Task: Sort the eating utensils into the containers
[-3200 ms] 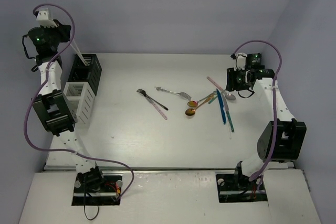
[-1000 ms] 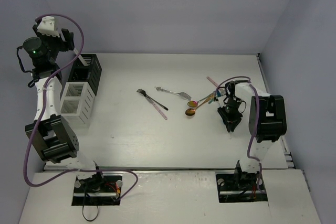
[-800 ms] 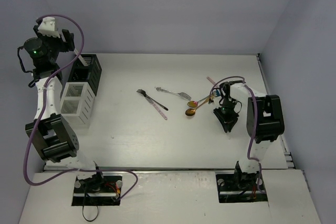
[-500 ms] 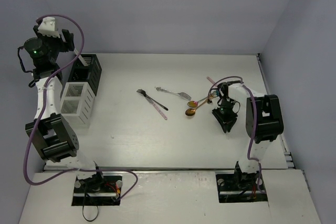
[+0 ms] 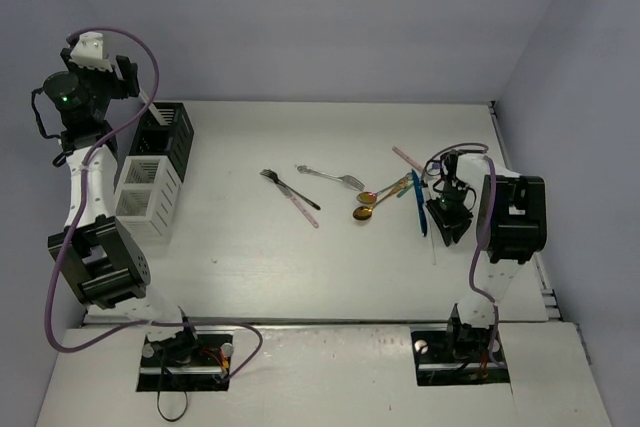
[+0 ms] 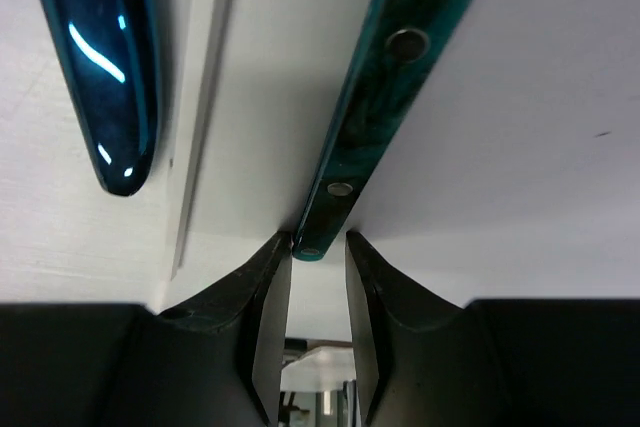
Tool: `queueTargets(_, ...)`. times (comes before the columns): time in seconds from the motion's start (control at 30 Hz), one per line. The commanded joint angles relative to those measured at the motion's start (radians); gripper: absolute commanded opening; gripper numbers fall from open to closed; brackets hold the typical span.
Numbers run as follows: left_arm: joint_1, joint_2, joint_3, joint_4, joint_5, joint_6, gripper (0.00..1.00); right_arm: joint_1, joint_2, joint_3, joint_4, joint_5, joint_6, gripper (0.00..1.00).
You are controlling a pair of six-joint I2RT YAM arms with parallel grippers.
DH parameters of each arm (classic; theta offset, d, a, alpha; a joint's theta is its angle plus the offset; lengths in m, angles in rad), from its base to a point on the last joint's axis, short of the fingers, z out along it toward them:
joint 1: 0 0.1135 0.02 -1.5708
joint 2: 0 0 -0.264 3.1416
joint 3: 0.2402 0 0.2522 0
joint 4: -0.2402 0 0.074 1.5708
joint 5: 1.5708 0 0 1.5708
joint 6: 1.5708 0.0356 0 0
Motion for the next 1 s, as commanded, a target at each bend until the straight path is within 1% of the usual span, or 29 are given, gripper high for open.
queueTargets(0.0,0.008,-0.028,0.046,0.077,0.008,0.006,0.64,-0.002,-0.01,0.055,0.023,0.029,-0.017,0.26)
queueTargets(0.13,0.007,-0.028,0.046,0.077,0.008,0.01,0.64,0.002,-0.047,0.067,0.019,0.017,-0.011,0.25)
queueTargets(0.2,0.008,-0.032,0.042,0.077,0.008,0.01,0.64,0.015,-0.106,0.073,0.015,-0.006,-0.012,0.25)
queueTargets(0.43,0.005,-0.036,0.042,0.077,0.008,0.006,0.64,0.148,-0.207,0.032,-0.036,-0.078,-0.01,0.27)
queueTargets(0.67,0.005,-0.04,0.036,0.077,0.008,0.009,0.64,0.173,-0.148,-0.026,-0.035,-0.086,0.008,0.29)
queueTargets(0.97,0.006,-0.039,0.031,0.077,0.006,0.02,0.64,0.172,-0.092,-0.014,-0.014,-0.031,0.05,0.3)
